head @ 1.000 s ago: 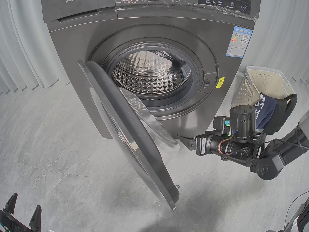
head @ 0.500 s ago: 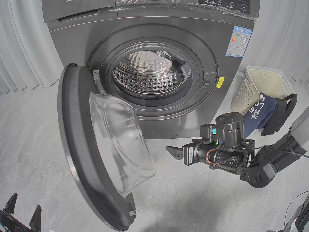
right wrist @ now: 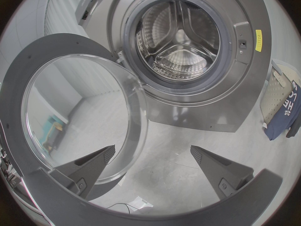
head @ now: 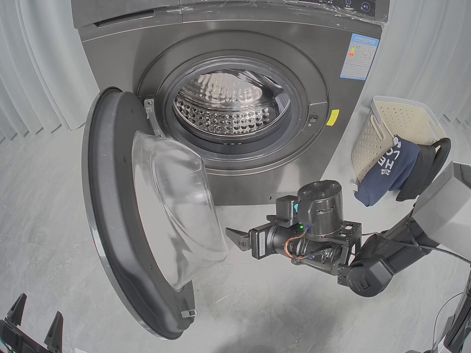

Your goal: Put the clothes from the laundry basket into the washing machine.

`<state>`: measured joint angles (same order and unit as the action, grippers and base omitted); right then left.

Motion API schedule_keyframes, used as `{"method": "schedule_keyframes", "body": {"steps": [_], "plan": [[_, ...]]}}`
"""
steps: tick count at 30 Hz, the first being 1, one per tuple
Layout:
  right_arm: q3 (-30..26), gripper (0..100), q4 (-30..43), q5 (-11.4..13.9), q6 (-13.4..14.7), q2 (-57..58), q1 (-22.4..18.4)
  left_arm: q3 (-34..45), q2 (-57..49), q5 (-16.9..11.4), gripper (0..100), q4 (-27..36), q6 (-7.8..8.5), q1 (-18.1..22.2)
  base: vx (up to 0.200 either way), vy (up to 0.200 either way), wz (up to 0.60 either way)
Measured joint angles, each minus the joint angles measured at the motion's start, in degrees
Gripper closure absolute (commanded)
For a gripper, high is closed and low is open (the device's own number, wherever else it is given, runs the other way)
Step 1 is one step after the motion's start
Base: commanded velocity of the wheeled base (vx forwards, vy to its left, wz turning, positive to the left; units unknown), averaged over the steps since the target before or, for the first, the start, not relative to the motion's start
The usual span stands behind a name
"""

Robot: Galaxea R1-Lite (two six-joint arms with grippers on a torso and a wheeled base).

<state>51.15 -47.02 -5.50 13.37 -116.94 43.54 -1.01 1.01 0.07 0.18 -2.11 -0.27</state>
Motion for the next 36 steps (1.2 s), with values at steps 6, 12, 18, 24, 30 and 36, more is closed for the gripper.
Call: {"method": "schedule_keyframes", "body": {"steps": [6, 12, 18, 24, 30, 36], "plan": [[1.0, 0, -1.7, 0.4, 0.1, -1.9, 2.5, 0.0, 0.0, 0.0, 0, 0.0, 0.01, 0.0, 0.000, 0.000, 0.00], [2.8, 0, -2.5, 0.5, -0.2, -2.3, 2.5, 0.0, 0.0, 0.0, 0, 0.0, 0.01, 0.0, 0.000, 0.000, 0.00], [5.8, 0, -2.5, -0.1, -0.4, -4.8, 2.1, 0.0, 0.0, 0.0, 0, 0.0, 0.01, 0.0, 0.000, 0.000, 0.00], [8.8, 0, -3.0, -0.3, -0.2, -8.3, 4.9, 0.0, 0.0, 0.0, 0, 0.0, 0.04, 0.0, 0.000, 0.000, 0.00], [11.3, 0, -3.8, -0.1, 0.3, -9.8, 6.8, 0.0, 0.0, 0.0, 0, 0.0, 0.01, 0.0, 0.000, 0.000, 0.00], [12.0, 0, -4.8, -0.2, 0.6, -9.9, 6.6, 0.0, 0.0, 0.0, 0, 0.0, 0.01, 0.0, 0.000, 0.000, 0.00]]}}
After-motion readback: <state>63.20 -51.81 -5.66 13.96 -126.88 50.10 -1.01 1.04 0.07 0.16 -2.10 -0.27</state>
